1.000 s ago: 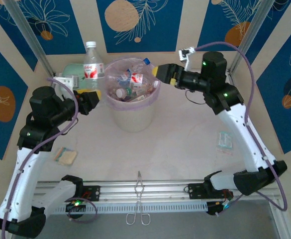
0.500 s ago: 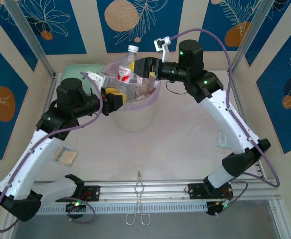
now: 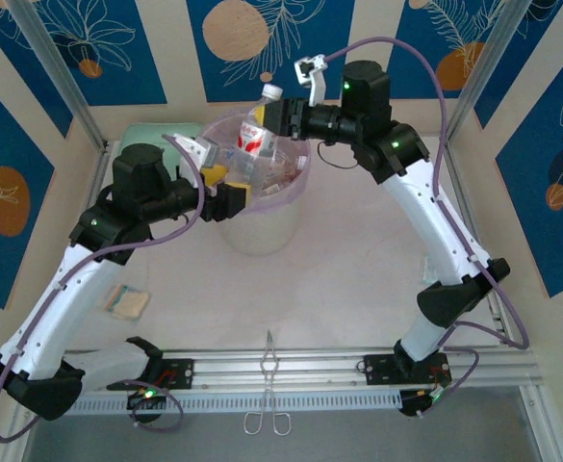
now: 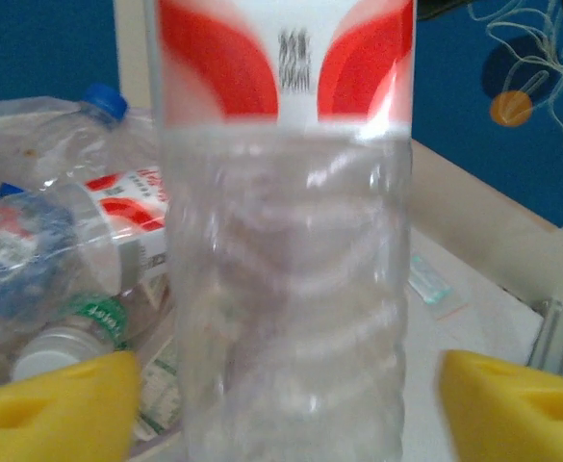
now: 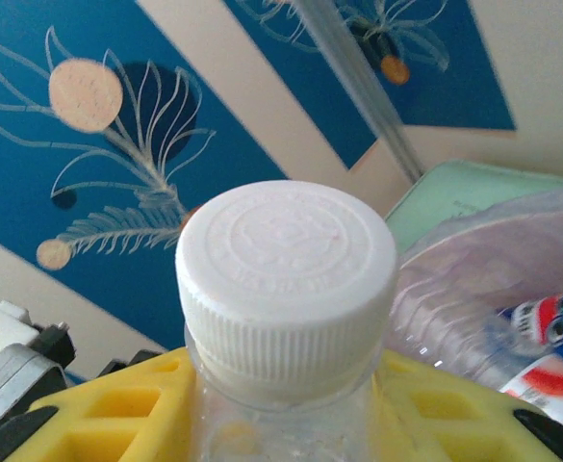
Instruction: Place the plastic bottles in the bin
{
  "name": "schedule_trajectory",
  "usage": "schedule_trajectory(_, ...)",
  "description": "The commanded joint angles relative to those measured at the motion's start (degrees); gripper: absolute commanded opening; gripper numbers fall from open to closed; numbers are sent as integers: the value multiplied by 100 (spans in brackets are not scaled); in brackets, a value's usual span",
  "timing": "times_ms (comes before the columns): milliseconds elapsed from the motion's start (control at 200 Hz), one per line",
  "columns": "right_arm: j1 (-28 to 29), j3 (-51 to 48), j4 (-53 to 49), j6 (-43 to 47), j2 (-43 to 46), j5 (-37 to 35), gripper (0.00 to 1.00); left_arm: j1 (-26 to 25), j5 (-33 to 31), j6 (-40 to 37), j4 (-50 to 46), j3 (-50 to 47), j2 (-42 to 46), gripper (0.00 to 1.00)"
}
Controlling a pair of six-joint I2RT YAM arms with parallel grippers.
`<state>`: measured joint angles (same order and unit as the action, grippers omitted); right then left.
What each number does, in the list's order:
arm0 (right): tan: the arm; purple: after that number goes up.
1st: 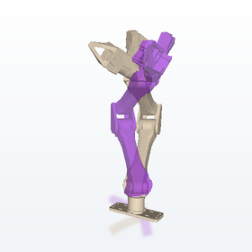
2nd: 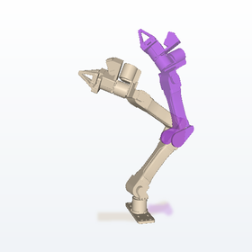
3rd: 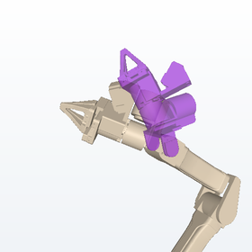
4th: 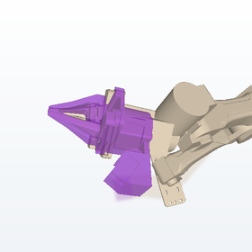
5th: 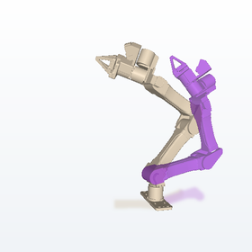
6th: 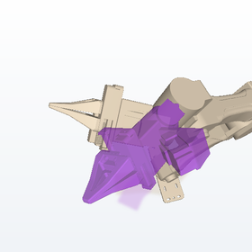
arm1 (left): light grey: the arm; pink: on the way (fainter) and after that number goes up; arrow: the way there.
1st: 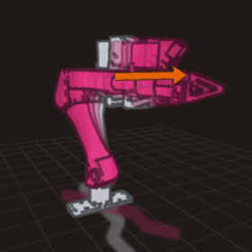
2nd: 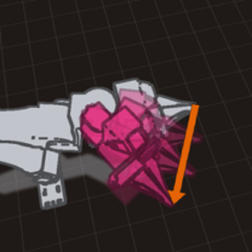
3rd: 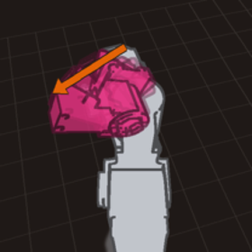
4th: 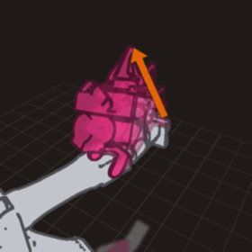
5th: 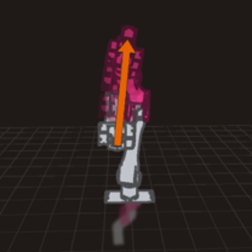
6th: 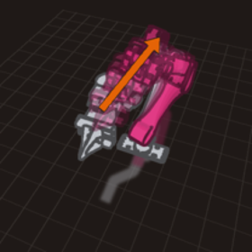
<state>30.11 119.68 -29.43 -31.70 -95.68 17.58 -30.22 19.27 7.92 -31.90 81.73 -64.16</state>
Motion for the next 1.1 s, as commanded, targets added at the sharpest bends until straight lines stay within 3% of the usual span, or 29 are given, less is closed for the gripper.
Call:
schedule_trajectory(0,-418,402,501,-116,-26,-36,24,82,-539,72,-413,301,196,90)
schedule_trajectory(170,-844,457,1287,-63,79,-228,15,741,-843,746,-753,500,-79,97)
schedule_trajectory(300,-920,75,1735,824,268,-706,10,1440,-585,1485,-359,15,-225,95)
schedule_trajectory(535,-897,56,1194,2272,106,-1237,5,1448,-493,1635,130,-544,-487,95)
schedule_trajectory(790,-811,-15,763,2436,-317,-973,3,1457,-476,1738,432,-791,-805,96)
schedule_trajectory(1096,-436,-1121,647,2416,-246,-983,2,1492,-279,1797,746,-922,-1040,95)
